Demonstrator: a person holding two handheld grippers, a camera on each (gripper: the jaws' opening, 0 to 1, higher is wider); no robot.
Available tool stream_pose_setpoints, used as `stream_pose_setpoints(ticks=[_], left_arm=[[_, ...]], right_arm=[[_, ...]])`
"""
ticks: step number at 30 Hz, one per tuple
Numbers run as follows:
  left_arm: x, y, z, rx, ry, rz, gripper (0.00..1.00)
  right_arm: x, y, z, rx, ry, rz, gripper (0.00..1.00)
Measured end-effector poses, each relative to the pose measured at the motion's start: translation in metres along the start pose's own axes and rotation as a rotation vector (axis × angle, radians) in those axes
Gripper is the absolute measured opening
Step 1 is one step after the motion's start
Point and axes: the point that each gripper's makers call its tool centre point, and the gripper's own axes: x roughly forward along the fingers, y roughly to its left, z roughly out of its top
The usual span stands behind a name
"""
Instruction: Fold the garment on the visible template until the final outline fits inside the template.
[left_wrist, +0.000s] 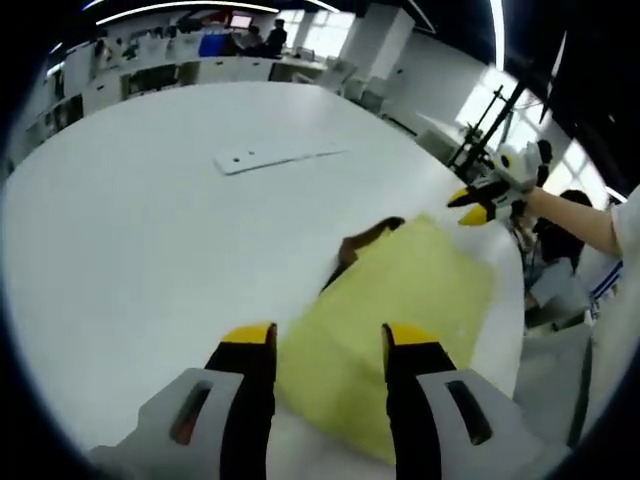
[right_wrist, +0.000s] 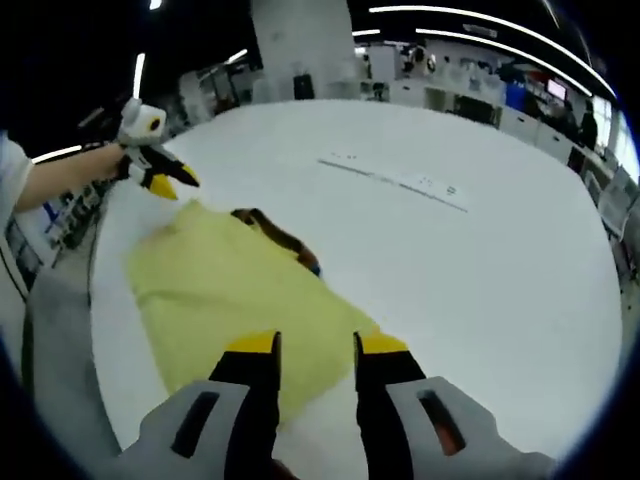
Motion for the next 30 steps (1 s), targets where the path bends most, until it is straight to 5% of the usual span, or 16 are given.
stream_pose_setpoints(ticks=[11,30], left_arm=[[-0.028,-0.024,-0.012,-0.003,-0.048,0.001,0.55],[-0.084,-0.06,-0.063,-0.041,-0.072,0.076,0.78]], right_arm=[[-0.028,0.029,-0.015,0.086,-0.039,-0.002,0.44],[-0.079,0.076,-0.032,0.167,-0.098,-0.015,0.67]])
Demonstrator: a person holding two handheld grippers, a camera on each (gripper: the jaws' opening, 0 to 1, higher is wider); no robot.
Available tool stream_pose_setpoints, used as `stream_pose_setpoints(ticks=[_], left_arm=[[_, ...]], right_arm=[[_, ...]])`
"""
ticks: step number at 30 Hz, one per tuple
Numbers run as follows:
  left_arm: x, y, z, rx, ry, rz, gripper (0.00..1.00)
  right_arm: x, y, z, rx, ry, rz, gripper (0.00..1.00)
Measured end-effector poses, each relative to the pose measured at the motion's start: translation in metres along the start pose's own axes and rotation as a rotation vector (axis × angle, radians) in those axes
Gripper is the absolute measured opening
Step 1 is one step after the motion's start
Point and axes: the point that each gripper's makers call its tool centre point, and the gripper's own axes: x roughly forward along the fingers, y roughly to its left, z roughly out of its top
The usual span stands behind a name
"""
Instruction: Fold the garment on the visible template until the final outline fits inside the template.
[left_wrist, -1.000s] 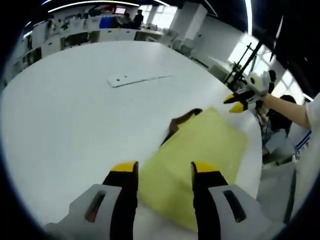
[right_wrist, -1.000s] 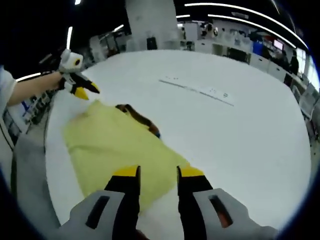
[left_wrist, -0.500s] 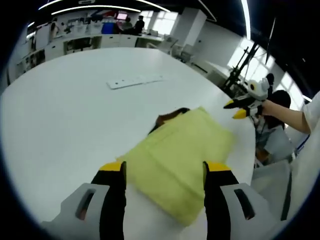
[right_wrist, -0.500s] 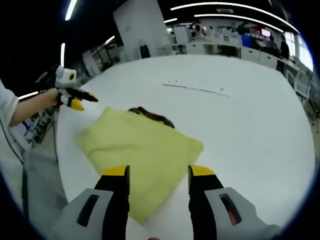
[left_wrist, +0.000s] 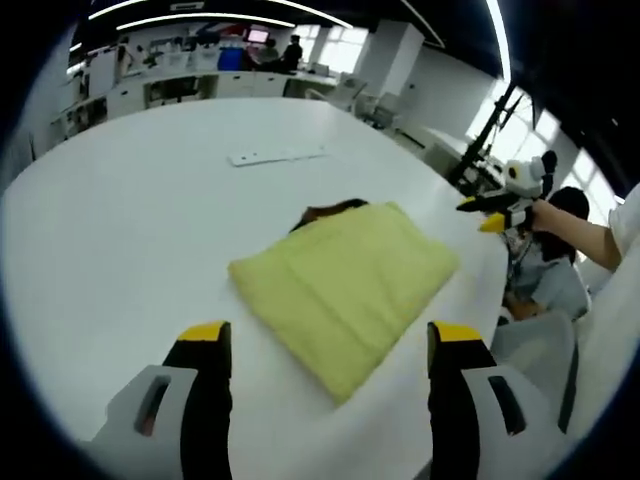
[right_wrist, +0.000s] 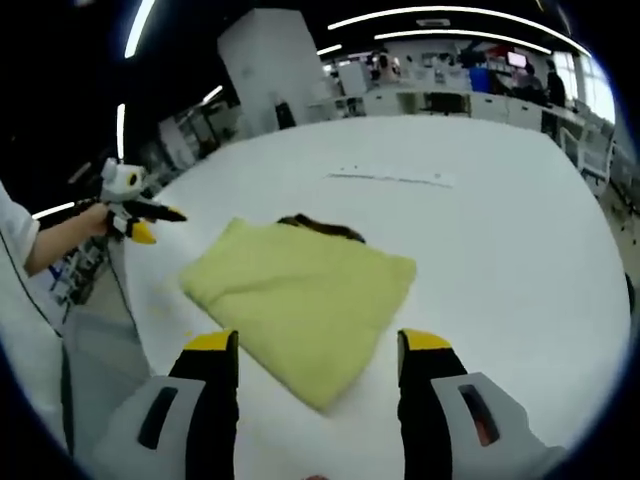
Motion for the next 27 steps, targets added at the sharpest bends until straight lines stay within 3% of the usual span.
stream_pose_setpoints(ticks=[8,27], left_arm=[[-0.025,-0.015,-0.007,-0.01,-0.044,0.009,0.82],[-0.08,-0.048,-0.039,0.006,-0.078,0.031,0.96]], right_arm=[[-0.022,0.016,-0.011,0.028,-0.022,0.0,0.74],[-0.07,0.051,-0.029,0.056,-0.069,0.009,0.87]])
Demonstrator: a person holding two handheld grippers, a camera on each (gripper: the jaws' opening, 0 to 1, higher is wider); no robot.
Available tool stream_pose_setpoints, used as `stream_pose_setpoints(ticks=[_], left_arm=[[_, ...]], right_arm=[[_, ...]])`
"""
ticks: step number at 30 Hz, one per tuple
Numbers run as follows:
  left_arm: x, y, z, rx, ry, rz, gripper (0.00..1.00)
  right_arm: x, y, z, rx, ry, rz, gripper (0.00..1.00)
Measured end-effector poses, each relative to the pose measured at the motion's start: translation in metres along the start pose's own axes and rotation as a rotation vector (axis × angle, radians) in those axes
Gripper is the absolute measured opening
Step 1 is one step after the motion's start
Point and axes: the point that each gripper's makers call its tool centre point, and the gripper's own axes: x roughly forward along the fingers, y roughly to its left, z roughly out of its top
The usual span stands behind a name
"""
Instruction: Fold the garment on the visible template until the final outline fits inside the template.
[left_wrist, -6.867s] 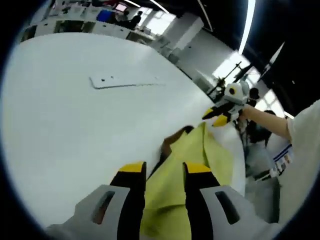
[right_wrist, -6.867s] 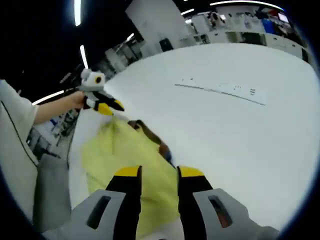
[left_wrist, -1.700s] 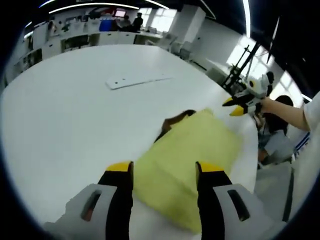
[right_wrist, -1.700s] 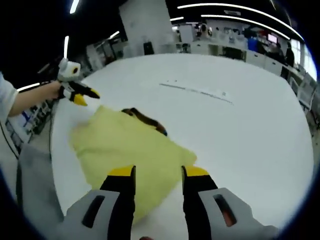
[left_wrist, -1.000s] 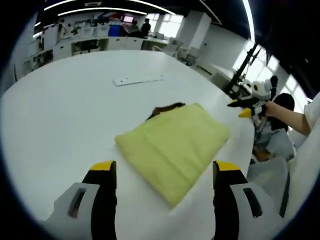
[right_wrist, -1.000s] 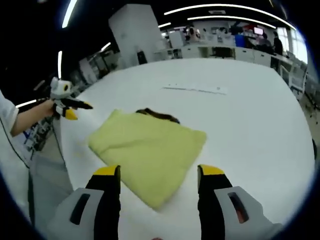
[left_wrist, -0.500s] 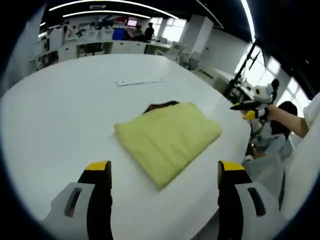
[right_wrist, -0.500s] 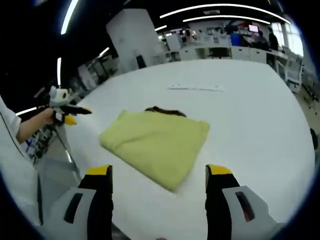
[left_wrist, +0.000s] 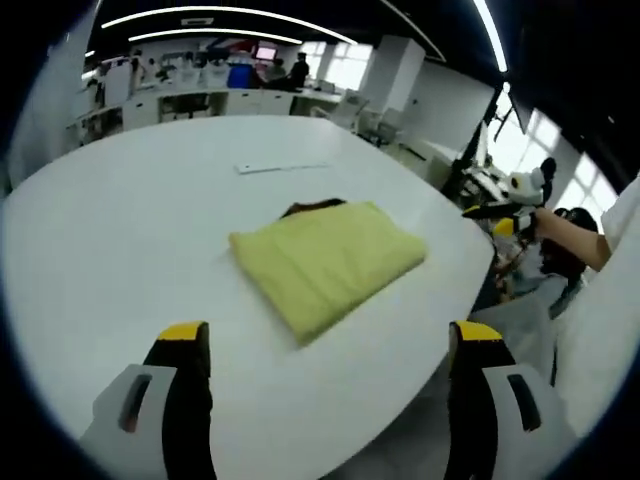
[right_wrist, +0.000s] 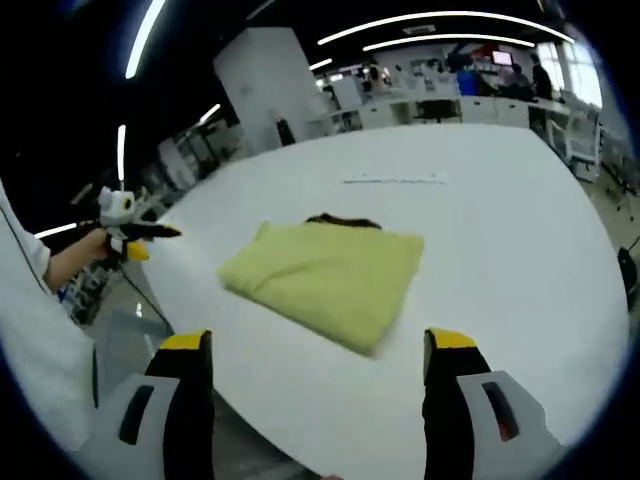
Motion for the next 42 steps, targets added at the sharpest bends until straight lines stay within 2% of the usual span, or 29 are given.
stream_pose_setpoints(ticks=[7,24,28,35,42], left_arm=[[-0.018,-0.007,-0.01,0.003,-0.009,0.016,0.99],[-0.04,-0.02,-0.031,-0.013,-0.023,0.03,0.99],[-0.04,-0.023,-0.034,-0.029,-0.031,0.018,0.99],[-0.042,-0.028,-0.032,-0.014,-0.039,0.015,0.99],[-0.04,-0.032,-0.034,-0.021,-0.038,0.006,0.99]], right_arm=[[-0.015,0.011,-0.009,-0.008,0.007,0.003,0.91],[-0.036,0.041,-0.021,-0.014,0.003,0.055,0.99],[-0.04,0.043,-0.027,-0.034,0.026,0.052,0.99],[-0.049,0.043,-0.024,-0.024,-0.005,0.043,0.99],[-0.049,0.044,-0.027,-0.017,-0.007,0.041,0.99]])
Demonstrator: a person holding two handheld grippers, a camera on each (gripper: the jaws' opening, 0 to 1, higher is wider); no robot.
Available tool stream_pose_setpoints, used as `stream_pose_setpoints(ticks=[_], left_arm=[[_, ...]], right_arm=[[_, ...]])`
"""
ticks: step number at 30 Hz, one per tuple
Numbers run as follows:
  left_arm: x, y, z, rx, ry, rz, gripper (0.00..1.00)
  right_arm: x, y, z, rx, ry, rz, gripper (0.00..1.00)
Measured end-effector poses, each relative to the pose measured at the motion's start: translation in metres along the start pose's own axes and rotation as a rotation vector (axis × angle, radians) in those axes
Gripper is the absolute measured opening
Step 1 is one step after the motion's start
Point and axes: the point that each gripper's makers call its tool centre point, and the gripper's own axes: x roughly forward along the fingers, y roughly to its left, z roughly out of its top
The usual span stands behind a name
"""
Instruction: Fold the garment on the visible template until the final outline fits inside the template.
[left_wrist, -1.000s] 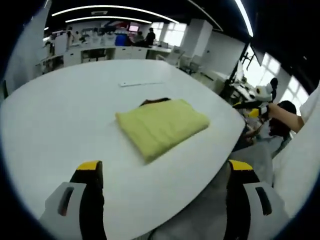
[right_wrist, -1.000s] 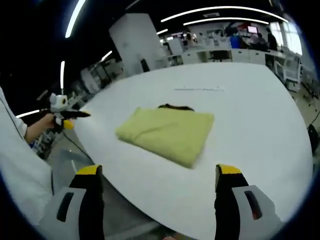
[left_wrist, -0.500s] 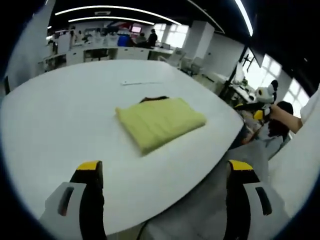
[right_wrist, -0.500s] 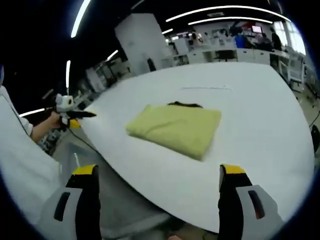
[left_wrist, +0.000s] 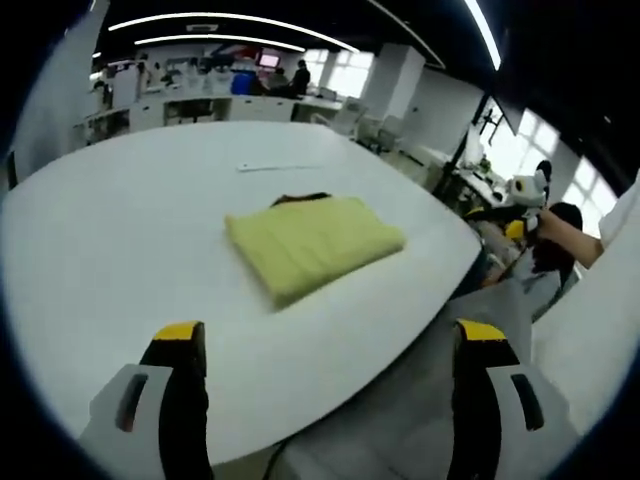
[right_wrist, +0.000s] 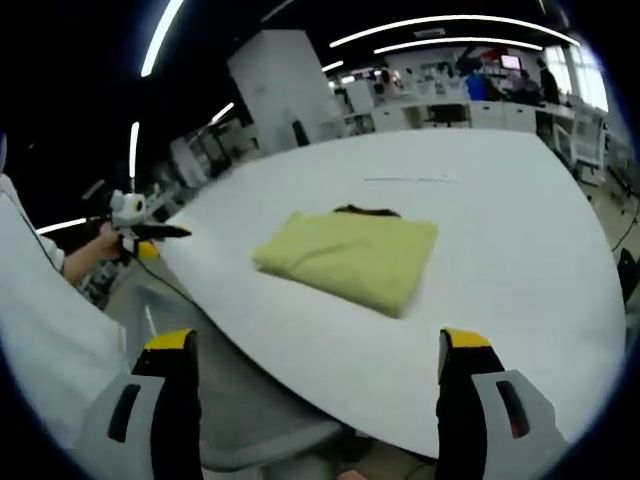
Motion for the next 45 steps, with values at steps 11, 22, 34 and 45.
stream_pose_setpoints(ticks=[11,22,34,45], left_arm=[[0.012,-0.001,-0.001,-0.016,0.008,-0.009,0.96],[0.038,0.004,-0.014,-0.024,0.063,-0.031,0.87],[0.055,0.02,-0.017,0.01,0.072,-0.037,0.69],[0.075,0.037,-0.025,-0.02,0.101,-0.036,0.53]], right_arm=[[0.008,-0.006,-0.002,0.011,-0.011,0.006,0.92],[0.029,-0.019,-0.01,0.043,0.007,0.029,0.78],[0.049,-0.037,-0.013,0.042,0.005,0.026,0.64],[0.066,-0.053,-0.02,0.06,0.024,0.026,0.52]])
